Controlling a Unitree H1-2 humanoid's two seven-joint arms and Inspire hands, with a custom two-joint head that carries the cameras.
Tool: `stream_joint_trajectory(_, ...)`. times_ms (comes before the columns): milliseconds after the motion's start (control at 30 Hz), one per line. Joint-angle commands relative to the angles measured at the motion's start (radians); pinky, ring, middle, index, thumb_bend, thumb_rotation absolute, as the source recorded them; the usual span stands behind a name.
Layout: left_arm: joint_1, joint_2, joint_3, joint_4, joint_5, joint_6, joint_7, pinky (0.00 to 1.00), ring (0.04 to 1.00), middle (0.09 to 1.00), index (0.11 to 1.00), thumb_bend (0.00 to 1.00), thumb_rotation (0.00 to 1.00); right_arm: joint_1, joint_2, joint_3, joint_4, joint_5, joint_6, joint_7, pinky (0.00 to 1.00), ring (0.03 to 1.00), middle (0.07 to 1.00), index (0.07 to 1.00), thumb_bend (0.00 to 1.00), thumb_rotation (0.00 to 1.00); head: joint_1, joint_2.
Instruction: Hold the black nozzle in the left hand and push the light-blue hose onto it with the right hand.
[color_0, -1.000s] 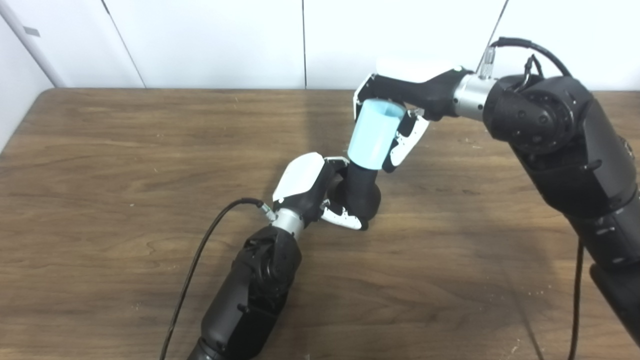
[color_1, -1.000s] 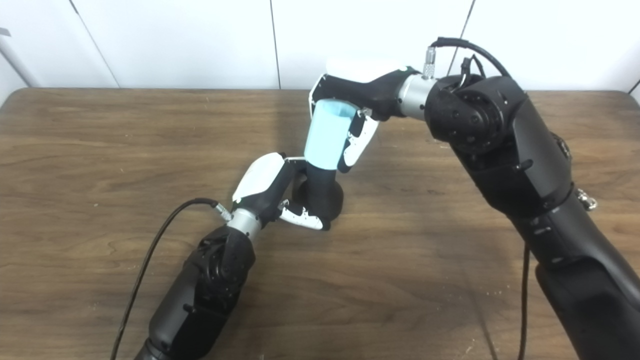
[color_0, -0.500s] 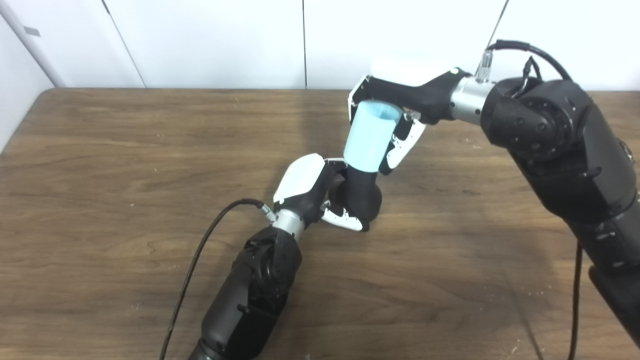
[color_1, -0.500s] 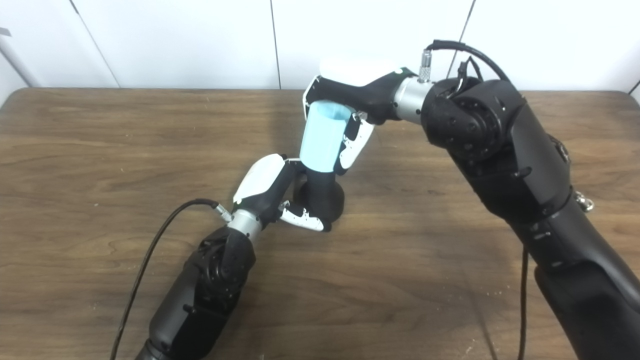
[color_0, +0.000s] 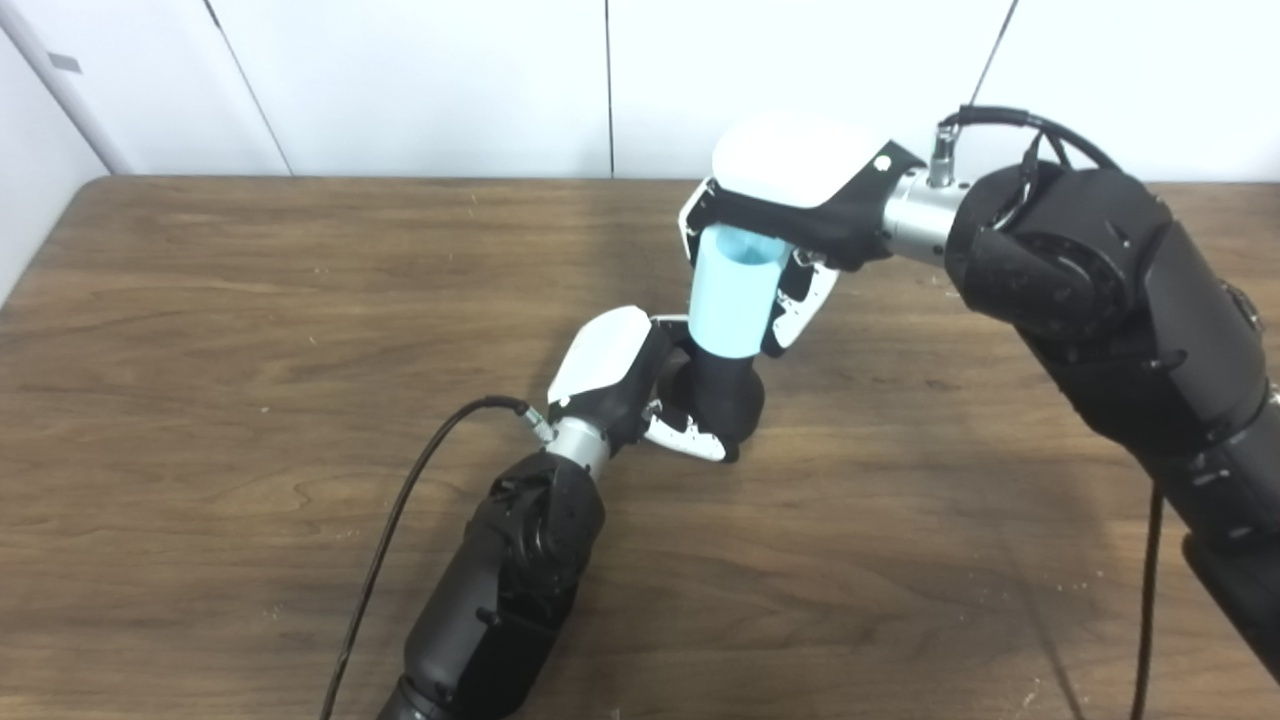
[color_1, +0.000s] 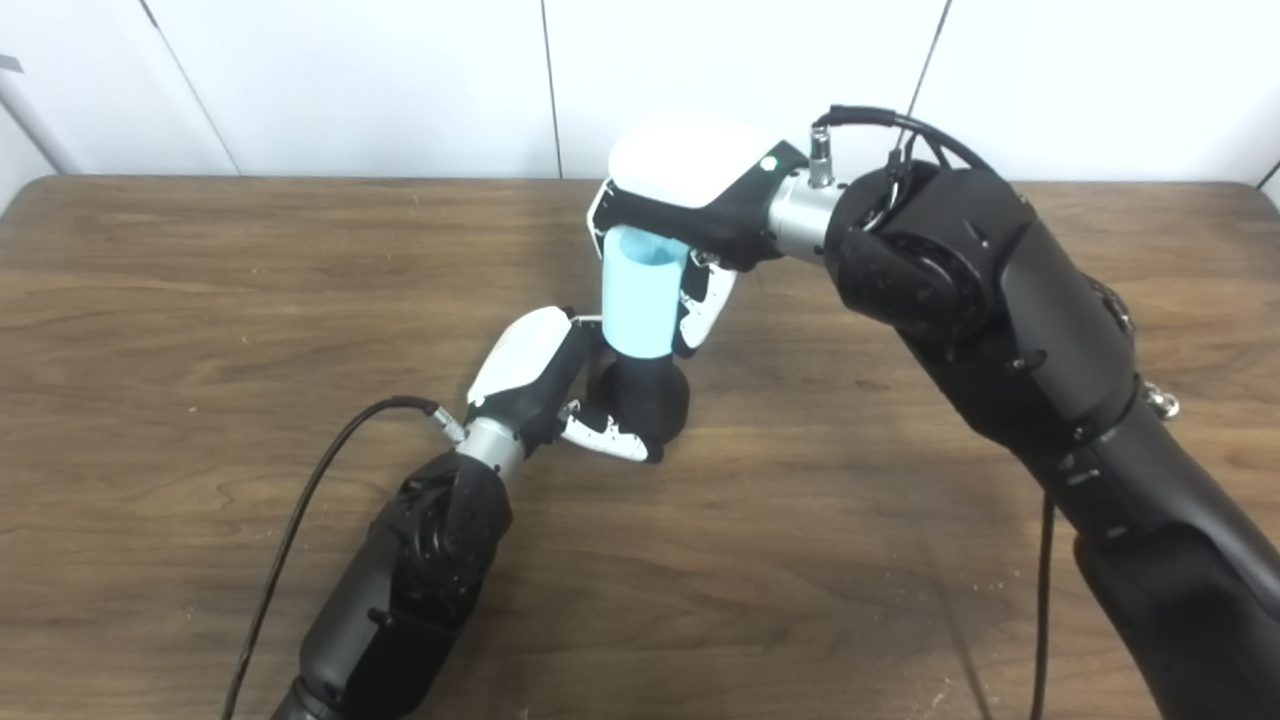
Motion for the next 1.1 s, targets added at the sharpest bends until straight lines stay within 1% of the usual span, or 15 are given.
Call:
stream_joint_trajectory(0,0.058,0.014,-0.011,0.081,-0.002,0.057,-0.110,1.00,0.814,0.656,0.483,0.52,0.04,-0.023,-0.016,0.000,-0.010,0.005,-0.029,0.010,0.34,0.428,0.476,0.499,0.50,0.00,0.001,0.001)
stream_joint_trajectory(200,0.059,0.016,-0.010,0.083,-0.014,0.057,-0.100,1.00,0.784,0.630,0.483,0.52,0.04,-0.025,-0.021,-0.004,0.007,0.006,-0.024,0.025,0.34,0.436,0.470,0.500,0.50,0.00,-0.001,0.000)
stream_joint_trajectory(400,0.059,0.014,-0.010,0.086,-0.016,0.057,-0.095,1.00,0.805,0.658,0.483,0.52,0.04,-0.021,-0.014,-0.009,0.023,0.008,-0.010,0.025,0.33,0.438,0.480,0.496,0.50,0.00,0.000,0.002)
stream_joint_trajectory(567,0.059,0.018,-0.011,0.081,-0.014,0.057,-0.098,1.00,0.786,0.631,0.483,0.52,0.04,-0.012,-0.006,-0.006,0.034,0.001,-0.001,0.020,0.33,0.438,0.478,0.493,0.50,0.00,-0.003,0.003)
stream_joint_trajectory(867,0.060,0.018,-0.013,0.078,-0.007,0.057,-0.103,1.00,0.799,0.665,0.483,0.52,0.04,0.012,0.007,-0.006,0.065,-0.002,0.005,0.001,0.31,0.433,0.492,0.506,0.50,0.00,0.002,0.003)
stream_joint_trajectory(1000,0.061,0.021,-0.015,0.077,-0.009,0.057,-0.102,1.00,0.792,0.637,0.483,0.52,0.04,0.024,0.019,-0.005,0.058,-0.004,0.017,-0.002,0.31,0.431,0.491,0.500,0.50,0.00,-0.001,0.005)
stream_joint_trajectory(1067,0.061,0.021,-0.013,0.075,-0.008,0.057,-0.104,1.00,0.792,0.646,0.483,0.52,0.04,0.028,0.022,-0.005,0.052,-0.006,0.021,-0.002,0.31,0.431,0.489,0.501,0.50,0.00,-0.002,0.004)
